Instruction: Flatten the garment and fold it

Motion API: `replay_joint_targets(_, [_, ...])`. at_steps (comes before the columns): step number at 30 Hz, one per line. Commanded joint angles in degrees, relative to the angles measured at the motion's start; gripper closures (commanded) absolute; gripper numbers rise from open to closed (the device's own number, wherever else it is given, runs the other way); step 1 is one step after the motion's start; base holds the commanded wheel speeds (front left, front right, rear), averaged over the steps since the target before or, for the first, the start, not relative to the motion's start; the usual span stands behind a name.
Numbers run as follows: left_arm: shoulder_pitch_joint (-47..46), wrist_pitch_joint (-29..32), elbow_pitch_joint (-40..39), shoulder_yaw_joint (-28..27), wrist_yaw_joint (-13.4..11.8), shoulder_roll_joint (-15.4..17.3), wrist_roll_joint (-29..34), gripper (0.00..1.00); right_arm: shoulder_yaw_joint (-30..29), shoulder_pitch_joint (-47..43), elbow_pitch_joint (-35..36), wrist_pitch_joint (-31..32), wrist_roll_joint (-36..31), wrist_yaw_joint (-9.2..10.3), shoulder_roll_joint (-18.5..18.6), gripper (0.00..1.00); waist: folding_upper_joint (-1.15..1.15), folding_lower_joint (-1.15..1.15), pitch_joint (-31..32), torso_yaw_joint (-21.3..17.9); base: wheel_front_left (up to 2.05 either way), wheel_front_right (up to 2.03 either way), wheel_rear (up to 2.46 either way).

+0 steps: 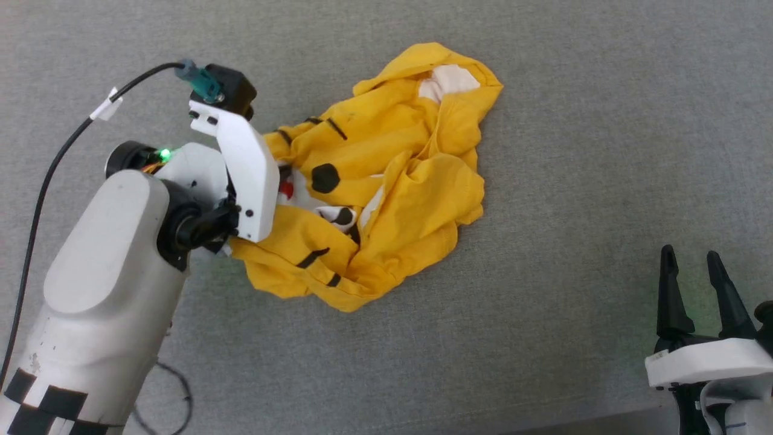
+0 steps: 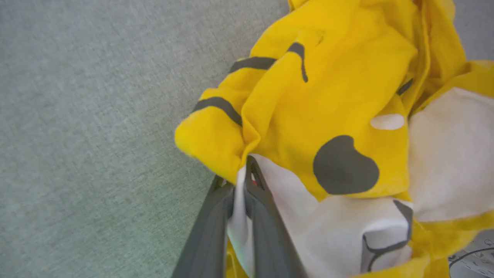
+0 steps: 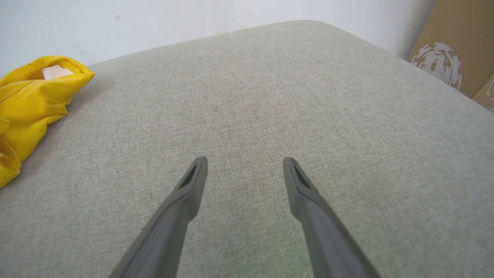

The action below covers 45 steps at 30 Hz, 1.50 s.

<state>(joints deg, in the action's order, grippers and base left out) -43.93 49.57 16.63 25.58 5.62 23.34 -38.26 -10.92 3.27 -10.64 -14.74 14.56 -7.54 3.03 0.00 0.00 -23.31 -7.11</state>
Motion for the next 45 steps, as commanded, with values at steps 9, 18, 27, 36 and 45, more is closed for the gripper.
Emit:
replay_joint_targets(9, [-7.55,-18.24,-3.49,-4.91,1.17,-1.32,2.14,1.00,0.16,1.18,-0.06,-0.26,-0.68,0.05,-0.15,0.00,0.00,0.00,1.61,2.13,0.00,0.00,0.00])
replay_joint_targets(18, [-8.53,-35.10,5.25,-8.59,-3.07,-0.57,8.55,0.65,1.22,2.61,-0.34,-0.26,-0.49,0.05,-0.15,0.00,0.00,0.00,-2.52,-0.01,0.00,0.00,0.00])
replay_joint_targets(27, [-9.55,-39.42,11.54,-8.35,-2.44,-3.11,7.59,0.00,0.05,3.25,-0.51,-0.26,-1.06,0.05,-0.15,0.00,0.00,0.00,-3.30,0.51,0.00,0.00,0.00])
replay_joint_targets(36, [-6.91,-44.25,5.65,-9.68,-1.74,-2.51,6.10,0.00,0.04,2.01,-1.03,-0.26,-1.86,0.05,-0.15,0.00,0.00,0.00,1.05,4.25,0.00,0.00,0.00])
replay_joint_targets(45, [4.21,-38.94,-3.96,-10.39,-6.27,-0.64,4.17,0.00,-0.38,-0.07,-1.34,-0.20,-2.83,0.05,-0.15,0.00,0.00,0.00,5.29,7.55,0.00,0.00,0.00])
